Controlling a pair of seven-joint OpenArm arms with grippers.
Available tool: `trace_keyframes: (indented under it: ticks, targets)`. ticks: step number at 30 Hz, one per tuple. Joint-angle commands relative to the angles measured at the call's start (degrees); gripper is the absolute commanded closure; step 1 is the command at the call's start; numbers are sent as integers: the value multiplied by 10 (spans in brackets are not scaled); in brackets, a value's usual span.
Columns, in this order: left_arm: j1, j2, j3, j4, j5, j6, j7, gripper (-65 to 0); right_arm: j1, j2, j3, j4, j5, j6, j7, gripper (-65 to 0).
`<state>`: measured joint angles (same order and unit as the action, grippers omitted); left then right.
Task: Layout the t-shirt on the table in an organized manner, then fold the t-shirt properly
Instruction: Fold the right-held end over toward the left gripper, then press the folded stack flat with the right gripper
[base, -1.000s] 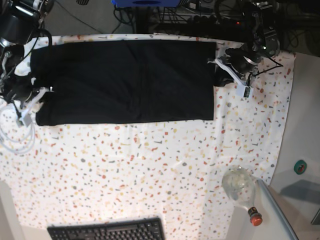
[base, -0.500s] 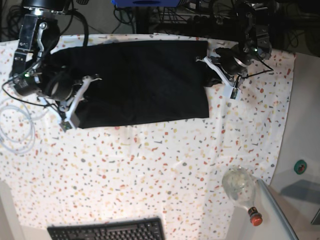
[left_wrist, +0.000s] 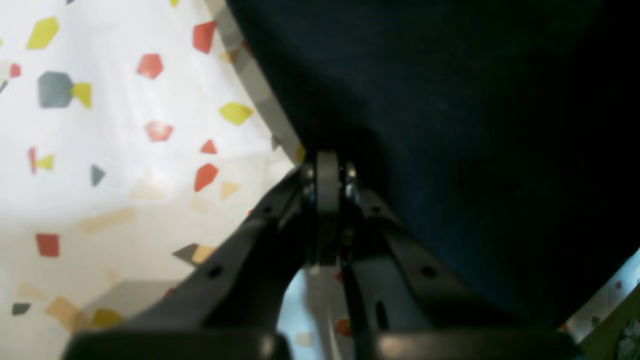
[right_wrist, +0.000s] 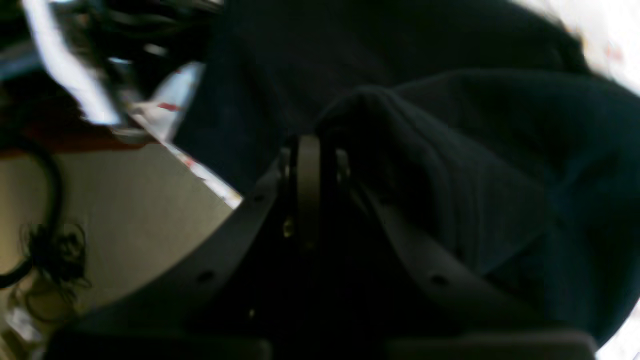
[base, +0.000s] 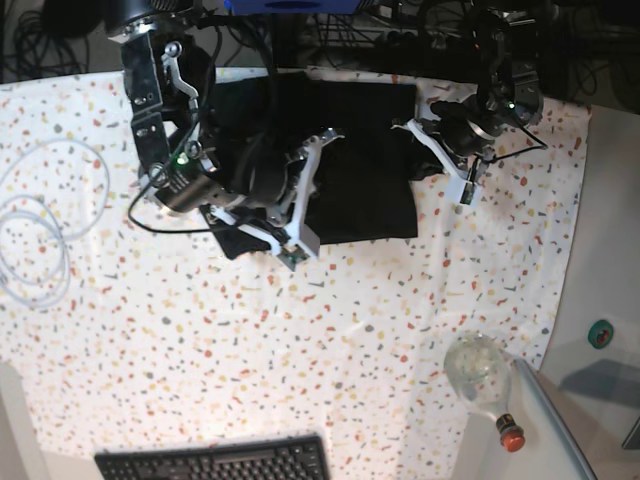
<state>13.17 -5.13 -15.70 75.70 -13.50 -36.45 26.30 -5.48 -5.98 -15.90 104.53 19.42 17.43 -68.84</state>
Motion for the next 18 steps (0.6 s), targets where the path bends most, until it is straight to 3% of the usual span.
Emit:
trace_keyframes:
  ticks: [1,6,18]
  targets:
    - [-4,-3,-1,11,-8,-5,-12,0,15,-8,-14,8,9,-9,10,0]
    - [0,-3,-1,13,-8,-5,-12,0,52,-17,-59,-23,9,-39,15,0]
    - [-1,-6,-1,13,-8,-5,-12,0,58,-19,-154,-145,10,-41,120,0]
